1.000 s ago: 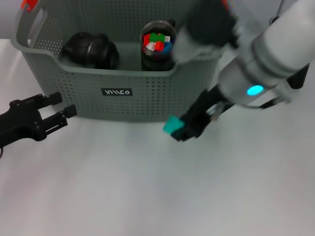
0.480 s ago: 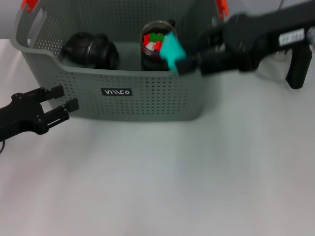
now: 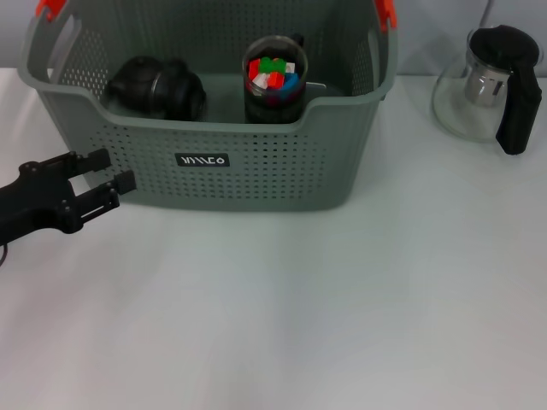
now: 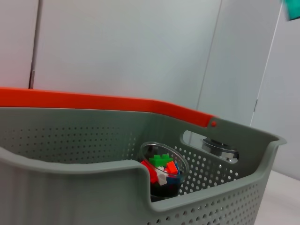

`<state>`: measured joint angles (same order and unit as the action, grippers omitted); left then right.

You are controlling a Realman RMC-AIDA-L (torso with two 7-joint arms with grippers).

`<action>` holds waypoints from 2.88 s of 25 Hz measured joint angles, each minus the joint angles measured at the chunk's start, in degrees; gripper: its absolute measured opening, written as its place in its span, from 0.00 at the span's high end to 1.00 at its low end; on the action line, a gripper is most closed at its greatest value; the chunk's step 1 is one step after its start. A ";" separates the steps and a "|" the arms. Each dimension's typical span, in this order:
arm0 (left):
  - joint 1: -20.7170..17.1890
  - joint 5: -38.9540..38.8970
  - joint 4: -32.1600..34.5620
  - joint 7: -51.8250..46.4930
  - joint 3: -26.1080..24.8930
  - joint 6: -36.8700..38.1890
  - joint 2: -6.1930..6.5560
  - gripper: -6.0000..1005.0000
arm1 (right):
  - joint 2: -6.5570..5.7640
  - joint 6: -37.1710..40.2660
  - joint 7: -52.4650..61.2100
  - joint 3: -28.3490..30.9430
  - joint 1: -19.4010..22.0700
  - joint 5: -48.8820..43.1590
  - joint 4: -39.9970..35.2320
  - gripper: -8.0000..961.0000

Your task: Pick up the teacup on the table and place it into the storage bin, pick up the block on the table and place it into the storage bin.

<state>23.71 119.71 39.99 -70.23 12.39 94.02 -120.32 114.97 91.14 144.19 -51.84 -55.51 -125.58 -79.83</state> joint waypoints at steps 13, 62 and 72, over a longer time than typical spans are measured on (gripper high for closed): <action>0.10 0.00 -0.09 -0.12 0.01 0.25 0.00 0.44 | 5.18 -15.51 6.77 -13.62 -20.88 -37.61 24.19 0.54; -0.42 0.00 -0.17 -0.17 0.01 0.04 -0.27 0.44 | 5.51 -35.34 10.45 -26.74 -25.95 -39.33 43.69 0.24; -0.15 0.00 -0.17 -0.17 -0.07 -0.01 -0.06 0.44 | 5.13 -29.64 2.62 -27.96 6.02 -18.60 -6.24 0.22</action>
<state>23.56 119.70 39.81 -70.40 12.31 94.01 -120.38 120.10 61.50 146.81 -79.80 -49.49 -144.18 -86.08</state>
